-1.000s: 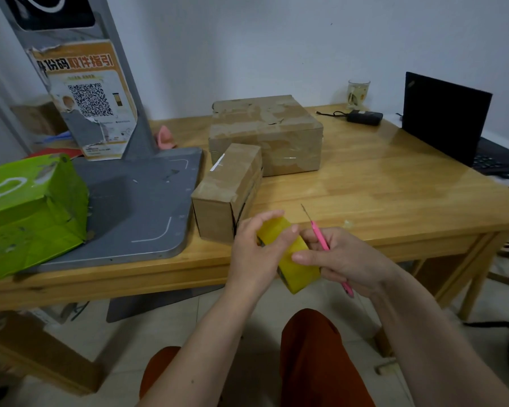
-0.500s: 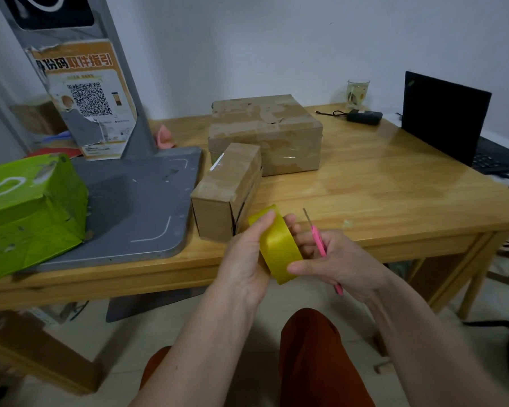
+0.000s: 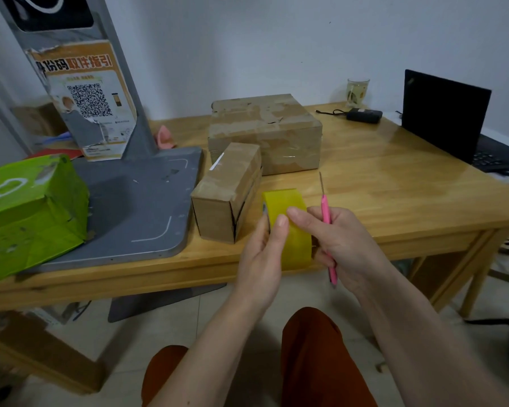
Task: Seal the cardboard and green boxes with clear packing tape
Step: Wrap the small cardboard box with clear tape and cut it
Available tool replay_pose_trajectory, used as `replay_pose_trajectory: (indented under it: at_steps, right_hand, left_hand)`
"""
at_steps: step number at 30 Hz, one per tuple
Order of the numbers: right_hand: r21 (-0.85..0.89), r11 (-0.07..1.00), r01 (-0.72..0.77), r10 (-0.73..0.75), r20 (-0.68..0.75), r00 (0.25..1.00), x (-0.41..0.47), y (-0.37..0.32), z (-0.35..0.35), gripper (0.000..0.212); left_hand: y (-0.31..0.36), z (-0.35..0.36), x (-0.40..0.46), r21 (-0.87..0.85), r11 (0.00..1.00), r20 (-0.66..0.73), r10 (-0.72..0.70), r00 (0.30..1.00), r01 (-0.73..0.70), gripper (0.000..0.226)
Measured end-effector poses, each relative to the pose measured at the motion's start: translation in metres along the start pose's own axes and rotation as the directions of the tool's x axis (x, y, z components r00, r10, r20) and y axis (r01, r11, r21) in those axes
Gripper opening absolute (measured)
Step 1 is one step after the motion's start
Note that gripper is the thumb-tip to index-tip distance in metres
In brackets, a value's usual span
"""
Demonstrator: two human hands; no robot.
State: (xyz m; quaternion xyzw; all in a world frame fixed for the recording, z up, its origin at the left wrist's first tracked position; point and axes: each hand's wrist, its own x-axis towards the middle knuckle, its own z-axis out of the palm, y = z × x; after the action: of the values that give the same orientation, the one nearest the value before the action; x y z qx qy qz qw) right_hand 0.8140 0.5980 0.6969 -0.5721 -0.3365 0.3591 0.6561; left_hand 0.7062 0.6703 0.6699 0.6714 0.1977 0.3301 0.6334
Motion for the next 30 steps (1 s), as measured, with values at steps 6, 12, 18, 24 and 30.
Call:
replay_pose_trajectory:
  at_steps: [6,12,18,24,30]
  right_hand:
    - [0.037,0.999,-0.001,0.001,0.009,1.0,-0.001,0.0,0.002,0.036]
    - [0.035,0.996,0.088,-0.092,0.149,0.984,-0.006,0.0,0.005,0.028]
    - [0.014,0.997,0.079,-0.08,0.143,0.986,-0.008,0.002,0.008,0.025]
    - [0.161,0.987,0.024,-0.032,0.05,0.998,-0.003,-0.003,0.013,0.023]
    - [0.087,0.996,-0.007,-0.002,0.103,0.995,0.0,0.009,0.008,0.033]
  left_hand:
    - [0.003,0.0,-0.003,-0.006,0.994,-0.006,0.105,0.994,-0.105,0.041]
    - [0.008,-0.002,-0.001,-0.068,0.997,-0.086,0.038,0.996,-0.044,0.035]
    - [0.012,-0.006,-0.002,-0.065,0.998,-0.096,-0.021,0.995,0.014,0.031]
    - [0.014,-0.005,-0.004,-0.055,0.997,-0.059,-0.053,0.997,0.05,0.023]
    - [0.016,-0.01,0.0,-0.215,0.944,-0.078,-0.27,0.96,0.248,0.029]
